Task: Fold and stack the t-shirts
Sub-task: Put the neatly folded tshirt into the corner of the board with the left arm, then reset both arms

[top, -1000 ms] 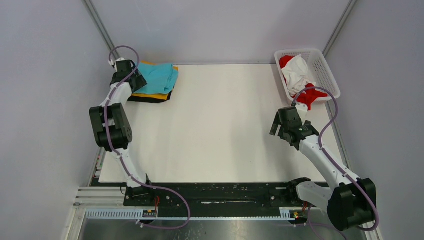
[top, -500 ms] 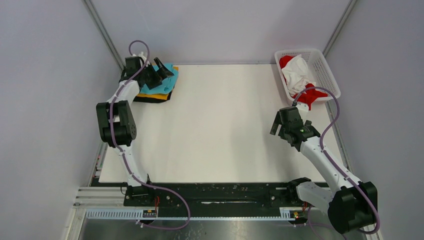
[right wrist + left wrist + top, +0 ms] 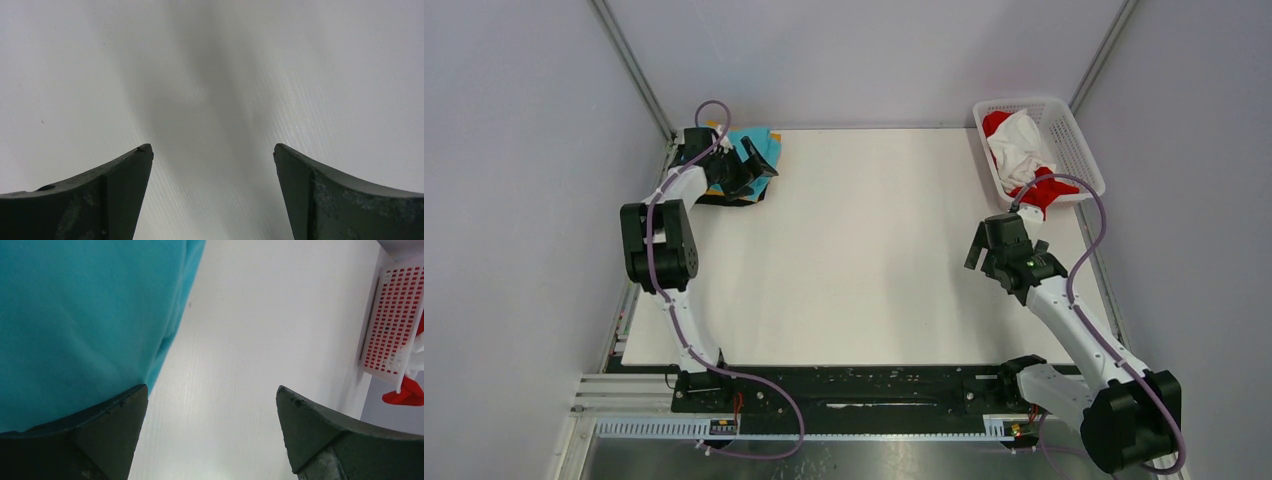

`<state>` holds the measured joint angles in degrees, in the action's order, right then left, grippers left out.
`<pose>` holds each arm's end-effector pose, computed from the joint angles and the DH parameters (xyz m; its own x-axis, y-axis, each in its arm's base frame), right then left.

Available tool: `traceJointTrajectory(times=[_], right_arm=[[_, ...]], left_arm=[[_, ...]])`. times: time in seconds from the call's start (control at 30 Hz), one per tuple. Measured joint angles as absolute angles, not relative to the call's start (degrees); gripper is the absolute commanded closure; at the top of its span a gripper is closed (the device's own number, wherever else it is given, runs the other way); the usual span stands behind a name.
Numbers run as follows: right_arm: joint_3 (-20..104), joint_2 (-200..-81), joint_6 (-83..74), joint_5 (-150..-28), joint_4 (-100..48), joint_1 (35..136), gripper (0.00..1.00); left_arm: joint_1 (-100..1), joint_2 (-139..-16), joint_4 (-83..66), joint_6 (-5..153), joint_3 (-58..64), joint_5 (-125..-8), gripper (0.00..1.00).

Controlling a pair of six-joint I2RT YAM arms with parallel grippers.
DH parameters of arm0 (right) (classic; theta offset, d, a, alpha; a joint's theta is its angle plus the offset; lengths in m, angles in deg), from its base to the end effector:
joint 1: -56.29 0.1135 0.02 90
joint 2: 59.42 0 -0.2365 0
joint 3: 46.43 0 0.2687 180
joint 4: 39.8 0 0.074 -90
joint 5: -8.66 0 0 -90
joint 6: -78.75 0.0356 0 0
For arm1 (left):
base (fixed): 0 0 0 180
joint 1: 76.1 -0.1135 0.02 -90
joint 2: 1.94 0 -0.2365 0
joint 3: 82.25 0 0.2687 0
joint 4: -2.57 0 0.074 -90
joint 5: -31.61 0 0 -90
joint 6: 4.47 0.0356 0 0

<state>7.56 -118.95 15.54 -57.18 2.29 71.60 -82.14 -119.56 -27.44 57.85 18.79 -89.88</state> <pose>0.2346 0.0491 0.2127 -0.6248 0.2553 -0.7379 0.3436 0.9385 0.0338 0.4583 0.0298 0.1706 -0.7639 -0.4792 -0.4323 -0.0989 0.7489 -0.6553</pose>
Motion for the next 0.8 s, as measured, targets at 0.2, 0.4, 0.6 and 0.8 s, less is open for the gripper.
traceJointTrajectory(times=[0.2, 0.4, 0.6, 0.8], right_arm=[[7.8, -116.4, 15.7, -57.5, 2.9, 71.6, 0.01], [7.8, -110.7, 16.9, -58.3, 3.9, 71.6, 0.01], [6.5, -104.6, 18.6, -59.0, 4.1, 71.6, 0.0], [1.4, -99.5, 18.8, -60.3, 4.0, 71.6, 0.01]], left_arm=[[-78.5, -105.3, -32.4, 59.9, 12.1, -84.1, 0.01], [-69.5, -70.3, -32.0, 58.5, -4.4, -69.4, 0.01], [-69.6, -43.9, -30.1, 52.4, -25.1, -59.2, 0.01], [-69.4, -36.9, -35.7, 49.0, -35.5, -55.0, 0.01]])
